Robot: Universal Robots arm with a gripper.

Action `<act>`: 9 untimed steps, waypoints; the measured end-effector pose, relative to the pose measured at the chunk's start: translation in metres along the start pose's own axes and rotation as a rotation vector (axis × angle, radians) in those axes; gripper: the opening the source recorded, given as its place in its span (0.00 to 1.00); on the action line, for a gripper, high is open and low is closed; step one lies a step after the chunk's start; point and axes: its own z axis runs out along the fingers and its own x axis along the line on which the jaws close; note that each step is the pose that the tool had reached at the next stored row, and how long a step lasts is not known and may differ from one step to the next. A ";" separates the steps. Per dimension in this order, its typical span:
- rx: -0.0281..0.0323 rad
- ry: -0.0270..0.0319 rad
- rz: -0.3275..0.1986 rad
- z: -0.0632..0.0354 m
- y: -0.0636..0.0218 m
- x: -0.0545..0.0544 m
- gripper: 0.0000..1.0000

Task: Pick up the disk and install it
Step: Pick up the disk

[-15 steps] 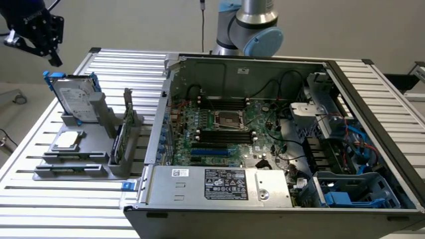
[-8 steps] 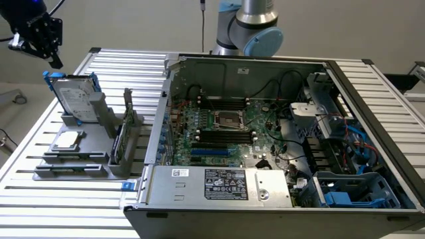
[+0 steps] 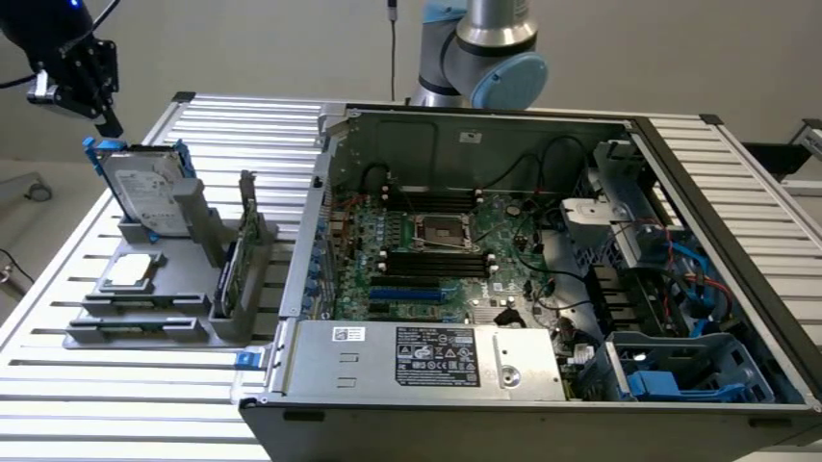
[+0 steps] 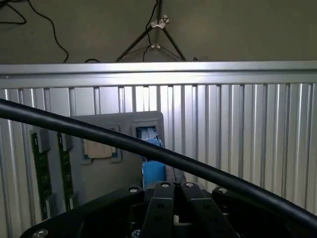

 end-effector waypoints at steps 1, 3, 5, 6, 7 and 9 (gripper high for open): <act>-0.0011 0.0003 -0.018 0.0007 0.0000 0.000 0.11; -0.0031 0.0008 -0.054 0.0021 0.0000 0.000 0.11; -0.0052 0.0013 -0.091 0.0036 0.0000 0.000 0.11; -0.0062 0.0015 -0.109 0.0043 -0.0001 0.000 0.11; -0.0072 0.0018 -0.127 0.0050 -0.0001 0.000 0.11; -0.0097 0.0024 -0.163 0.0063 -0.0001 0.000 0.11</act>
